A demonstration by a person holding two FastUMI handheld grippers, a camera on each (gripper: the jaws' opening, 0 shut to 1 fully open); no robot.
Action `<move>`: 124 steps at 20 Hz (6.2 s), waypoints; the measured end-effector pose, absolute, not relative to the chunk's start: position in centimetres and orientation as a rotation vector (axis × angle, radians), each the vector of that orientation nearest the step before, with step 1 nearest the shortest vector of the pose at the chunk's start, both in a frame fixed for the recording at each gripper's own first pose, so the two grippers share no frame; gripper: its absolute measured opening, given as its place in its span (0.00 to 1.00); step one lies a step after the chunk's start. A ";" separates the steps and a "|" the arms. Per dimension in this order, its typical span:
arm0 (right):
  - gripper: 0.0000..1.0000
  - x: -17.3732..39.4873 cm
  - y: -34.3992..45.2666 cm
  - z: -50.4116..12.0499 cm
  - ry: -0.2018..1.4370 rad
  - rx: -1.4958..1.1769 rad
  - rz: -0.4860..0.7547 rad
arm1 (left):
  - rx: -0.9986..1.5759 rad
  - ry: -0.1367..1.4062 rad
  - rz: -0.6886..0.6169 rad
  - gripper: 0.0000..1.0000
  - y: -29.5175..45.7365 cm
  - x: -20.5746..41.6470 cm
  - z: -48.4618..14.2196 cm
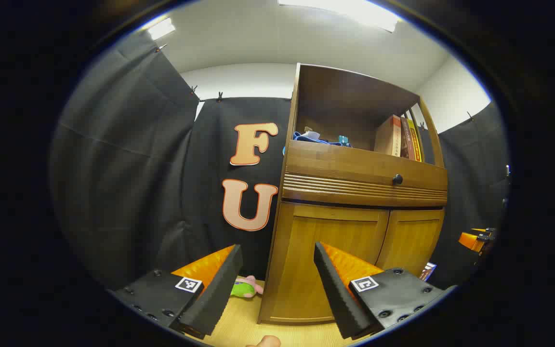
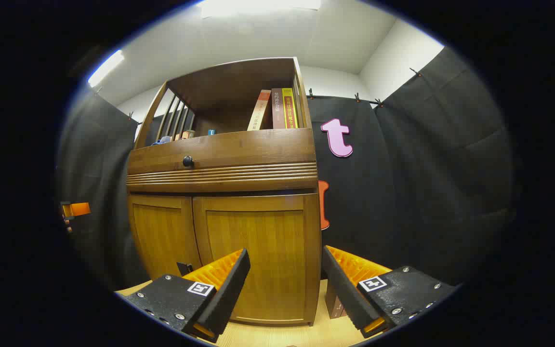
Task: Open the right door of the double-door shoe cabinet with the right hand, and open the left door with the left hand.
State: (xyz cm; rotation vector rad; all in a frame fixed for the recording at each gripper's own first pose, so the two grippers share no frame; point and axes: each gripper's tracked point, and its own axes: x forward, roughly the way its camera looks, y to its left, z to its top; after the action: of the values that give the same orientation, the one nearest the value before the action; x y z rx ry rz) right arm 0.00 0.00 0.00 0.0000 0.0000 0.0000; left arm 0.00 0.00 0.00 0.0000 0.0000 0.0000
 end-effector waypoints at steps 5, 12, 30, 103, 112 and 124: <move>0.93 -0.4 -0.1 0.1 0.001 0.001 0.001 | 0.003 -0.008 -0.004 0.98 -0.1 -0.3 0.2; 0.93 -0.6 0.4 0.2 0.003 0.002 0.011 | 0.009 -0.015 0.007 0.96 0.3 -0.8 0.5; 0.94 -1.1 1.7 -2.0 0.034 -0.020 0.037 | 0.043 0.002 -0.005 0.98 0.0 -2.2 0.4; 0.28 -1.0 10.3 -17.9 0.218 0.011 0.256 | 0.051 0.062 0.012 0.95 3.8 -5.6 -2.9; 0.25 -5.0 5.5 -17.5 0.197 -0.021 0.186 | 0.052 0.068 -0.040 0.95 1.2 -5.7 -3.5; 0.26 -7.3 0.3 -17.0 0.189 -0.051 0.079 | 0.064 0.067 -0.079 0.95 -1.7 -6.8 -3.8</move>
State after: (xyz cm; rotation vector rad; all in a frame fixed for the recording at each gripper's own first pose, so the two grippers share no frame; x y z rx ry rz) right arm -7.31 0.32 -17.04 -0.0511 0.1893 0.0789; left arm -6.82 -1.68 -3.76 0.0640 0.0672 -0.0791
